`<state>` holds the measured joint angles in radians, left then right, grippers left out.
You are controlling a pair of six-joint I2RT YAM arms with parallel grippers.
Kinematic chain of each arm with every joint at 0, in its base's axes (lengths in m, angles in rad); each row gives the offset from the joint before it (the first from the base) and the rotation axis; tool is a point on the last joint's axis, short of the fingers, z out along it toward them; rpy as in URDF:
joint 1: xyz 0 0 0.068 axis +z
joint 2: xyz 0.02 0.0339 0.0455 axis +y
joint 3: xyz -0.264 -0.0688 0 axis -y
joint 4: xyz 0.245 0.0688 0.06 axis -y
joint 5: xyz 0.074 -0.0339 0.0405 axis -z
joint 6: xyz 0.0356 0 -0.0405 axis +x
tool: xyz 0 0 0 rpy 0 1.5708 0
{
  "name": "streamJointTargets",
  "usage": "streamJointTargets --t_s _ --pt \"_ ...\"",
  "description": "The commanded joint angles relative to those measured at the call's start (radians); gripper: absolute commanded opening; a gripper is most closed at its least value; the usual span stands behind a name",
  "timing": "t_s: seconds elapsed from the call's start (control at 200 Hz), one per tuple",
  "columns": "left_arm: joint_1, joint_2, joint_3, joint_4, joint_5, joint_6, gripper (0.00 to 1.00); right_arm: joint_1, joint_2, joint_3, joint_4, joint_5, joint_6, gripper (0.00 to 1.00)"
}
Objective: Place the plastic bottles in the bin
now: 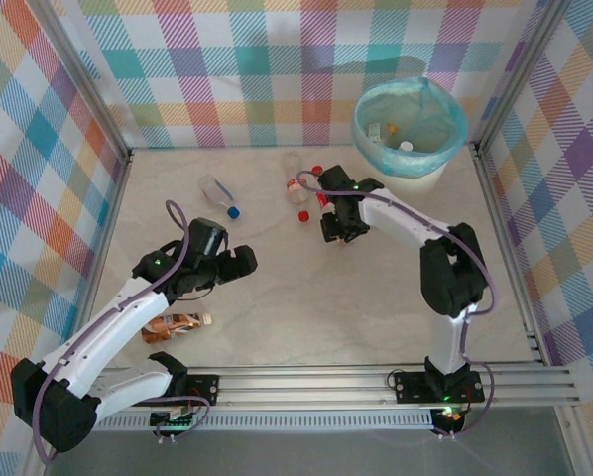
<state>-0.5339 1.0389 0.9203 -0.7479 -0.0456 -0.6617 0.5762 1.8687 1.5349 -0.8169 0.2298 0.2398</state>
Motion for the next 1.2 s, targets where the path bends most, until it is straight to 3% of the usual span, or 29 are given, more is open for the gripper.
streamJointTargets --t_s 0.0,0.265,0.475,0.71,0.935,1.195 --pt "0.009 -0.008 0.030 0.016 -0.012 0.019 0.93 -0.005 -0.088 -0.027 -0.037 -0.013 -0.031 0.54" --pt "0.009 -0.035 0.086 0.016 -0.047 0.021 0.93 -0.006 -0.296 -0.036 -0.008 -0.093 -0.043 0.52" --pt "0.009 -0.004 0.215 0.031 -0.074 0.058 0.93 -0.006 -0.407 0.078 0.044 -0.056 -0.041 0.50" --pt "0.009 0.111 0.391 0.062 -0.032 0.097 0.93 -0.024 -0.433 0.197 0.287 0.130 -0.064 0.51" --pt "0.009 0.195 0.472 0.076 0.026 0.115 0.93 -0.146 -0.327 0.250 0.466 0.272 -0.014 0.51" --pt "0.009 0.233 0.502 0.070 0.054 0.134 0.93 -0.217 -0.280 0.106 0.764 0.407 -0.047 0.53"
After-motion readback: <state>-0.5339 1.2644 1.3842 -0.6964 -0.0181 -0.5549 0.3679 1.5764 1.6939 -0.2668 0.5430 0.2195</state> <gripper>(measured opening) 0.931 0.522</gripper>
